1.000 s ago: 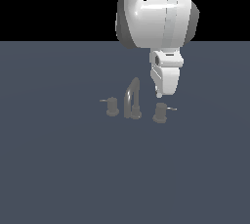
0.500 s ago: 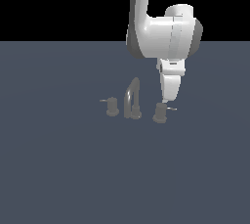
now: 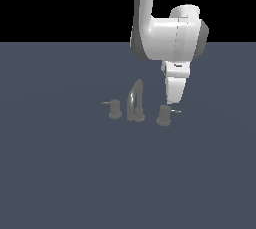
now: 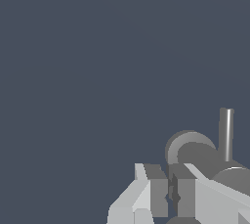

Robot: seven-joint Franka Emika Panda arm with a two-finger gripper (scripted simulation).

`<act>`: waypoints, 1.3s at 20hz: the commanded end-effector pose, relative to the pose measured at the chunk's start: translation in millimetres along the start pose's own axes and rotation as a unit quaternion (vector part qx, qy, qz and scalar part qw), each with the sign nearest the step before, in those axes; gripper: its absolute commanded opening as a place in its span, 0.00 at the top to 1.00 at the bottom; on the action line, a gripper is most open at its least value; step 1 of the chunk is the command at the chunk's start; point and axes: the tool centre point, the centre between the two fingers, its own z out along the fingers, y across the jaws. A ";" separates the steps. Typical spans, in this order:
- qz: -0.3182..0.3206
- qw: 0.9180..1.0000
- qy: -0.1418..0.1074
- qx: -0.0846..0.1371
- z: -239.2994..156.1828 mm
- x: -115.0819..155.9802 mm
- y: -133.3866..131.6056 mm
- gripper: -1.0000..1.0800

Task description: Turn on the faucet by rotating a designated handle.

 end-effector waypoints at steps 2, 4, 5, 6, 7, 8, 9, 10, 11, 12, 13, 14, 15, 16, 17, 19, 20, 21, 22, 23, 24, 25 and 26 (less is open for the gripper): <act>0.004 1.000 0.001 -0.005 5.6 10.7 12.5 1.00; 0.007 1.000 0.002 -0.008 9.1 17.3 20.9 1.00; 0.008 1.000 0.003 -0.010 10.8 20.7 25.2 1.00; 0.009 1.000 0.003 -0.012 12.6 24.1 29.5 1.00; 0.011 1.000 0.003 -0.013 14.3 27.5 33.9 1.00; 0.012 1.000 0.004 -0.015 16.0 30.9 38.3 1.00; 0.013 1.000 0.004 -0.017 17.8 34.4 42.7 1.00; 0.013 1.000 0.004 -0.017 17.8 34.4 42.7 1.00; 0.007 1.000 0.003 -0.008 12.7 24.9 32.0 1.00; 0.008 1.000 0.003 -0.008 13.1 24.8 35.6 1.00; 0.008 1.000 0.003 -0.009 13.4 24.7 39.3 1.00; 0.009 1.000 0.003 -0.010 13.8 24.6 42.9 1.00; 0.009 1.000 0.003 -0.011 14.1 24.5 46.6 1.00; 0.010 1.000 0.003 -0.011 14.5 24.4 50.3 1.00; 0.010 1.000 0.004 -0.012 14.9 24.3 54.0 1.00; 0.011 1.000 0.004 -0.014 15.6 24.1 61.6 1.00; 0.012 1.000 0.004 -0.014 15.9 24.0 65.3 1.00; 0.012 1.000 0.004 -0.015 16.3 23.8 69.2 1.00; 0.013 1.000 0.004 -0.016 16.6 23.7 73.0 1.00; 0.013 1.000 0.004 -0.017 17.0 23.6 76.8 1.00; 0.014 1.000 0.004 -0.018 17.3 23.4 80.7 1.00; 0.014 1.000 0.004 -0.018 17.3 23.4 80.7 1.00; 0.023 1.000 0.008 -0.005 12.8 36.8 68.6 1.00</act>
